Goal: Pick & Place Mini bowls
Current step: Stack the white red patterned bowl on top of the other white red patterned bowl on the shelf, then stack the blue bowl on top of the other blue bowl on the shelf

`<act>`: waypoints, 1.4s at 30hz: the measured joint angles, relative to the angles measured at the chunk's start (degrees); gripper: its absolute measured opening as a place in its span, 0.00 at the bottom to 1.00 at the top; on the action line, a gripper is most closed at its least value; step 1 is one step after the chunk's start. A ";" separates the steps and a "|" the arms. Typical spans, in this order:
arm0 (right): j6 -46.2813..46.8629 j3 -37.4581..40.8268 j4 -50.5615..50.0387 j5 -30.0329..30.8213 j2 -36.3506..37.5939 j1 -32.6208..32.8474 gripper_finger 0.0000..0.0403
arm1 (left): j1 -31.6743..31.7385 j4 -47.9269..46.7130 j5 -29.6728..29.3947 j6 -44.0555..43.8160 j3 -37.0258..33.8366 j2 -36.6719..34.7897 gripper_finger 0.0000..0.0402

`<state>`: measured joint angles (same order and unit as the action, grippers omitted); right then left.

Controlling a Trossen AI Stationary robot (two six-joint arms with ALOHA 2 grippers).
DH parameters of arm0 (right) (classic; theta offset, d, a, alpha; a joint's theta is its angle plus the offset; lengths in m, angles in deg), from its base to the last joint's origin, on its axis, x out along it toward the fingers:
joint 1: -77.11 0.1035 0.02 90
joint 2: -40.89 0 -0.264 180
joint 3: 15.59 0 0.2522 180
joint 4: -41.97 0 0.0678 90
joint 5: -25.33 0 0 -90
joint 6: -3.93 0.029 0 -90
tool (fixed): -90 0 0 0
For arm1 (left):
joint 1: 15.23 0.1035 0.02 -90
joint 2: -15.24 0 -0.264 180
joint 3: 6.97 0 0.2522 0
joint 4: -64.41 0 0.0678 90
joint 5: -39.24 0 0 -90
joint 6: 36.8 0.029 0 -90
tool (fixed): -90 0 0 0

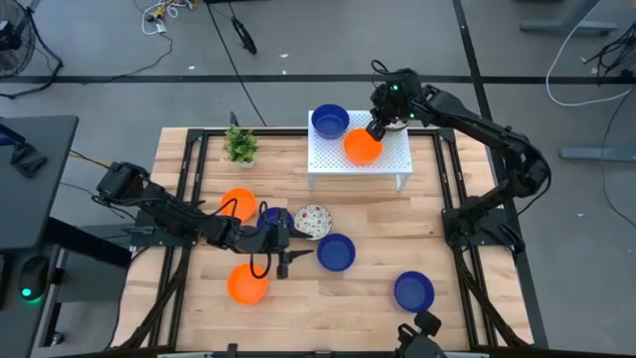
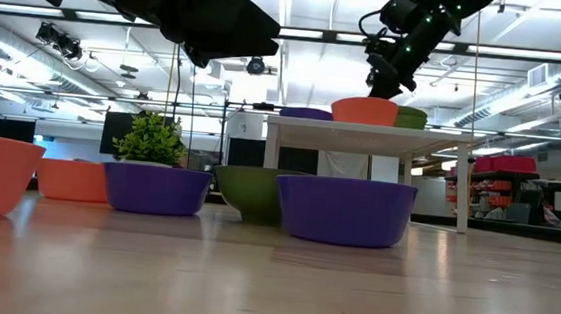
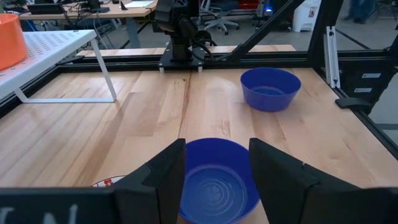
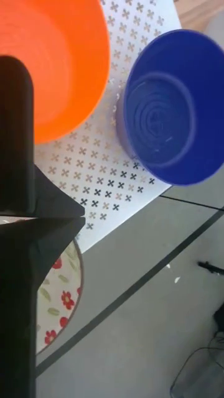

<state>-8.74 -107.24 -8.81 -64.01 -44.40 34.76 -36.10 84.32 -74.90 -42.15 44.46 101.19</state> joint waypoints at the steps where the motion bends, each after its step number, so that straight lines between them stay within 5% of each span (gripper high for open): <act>1: 0.00 0.00 0.02 -0.10 0.00 0.00 0.00 | 0.00 0.00 0.00 0.00 0.00 0.00 0.45; 19: -0.03 0.02 -0.46 -0.15 0.38 -1.31 0.00 | -0.01 -0.01 0.01 -0.03 0.00 0.00 0.45; 28: -2.65 0.02 -4.65 -0.10 9.58 2.47 0.00 | -0.11 0.00 0.00 -0.04 0.00 0.00 0.45; 34: 2.88 1.38 -13.74 0.19 20.46 12.55 0.00 | -1.49 0.00 -0.12 0.02 0.00 0.00 0.45; 42: 19.00 15.63 -4.82 9.82 34.57 40.96 0.00 | -2.25 0.20 -1.73 0.59 0.00 0.00 0.45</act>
<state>10.26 -91.61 -13.63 -54.18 -9.84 75.72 -38.35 84.52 -76.63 -41.56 44.46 101.19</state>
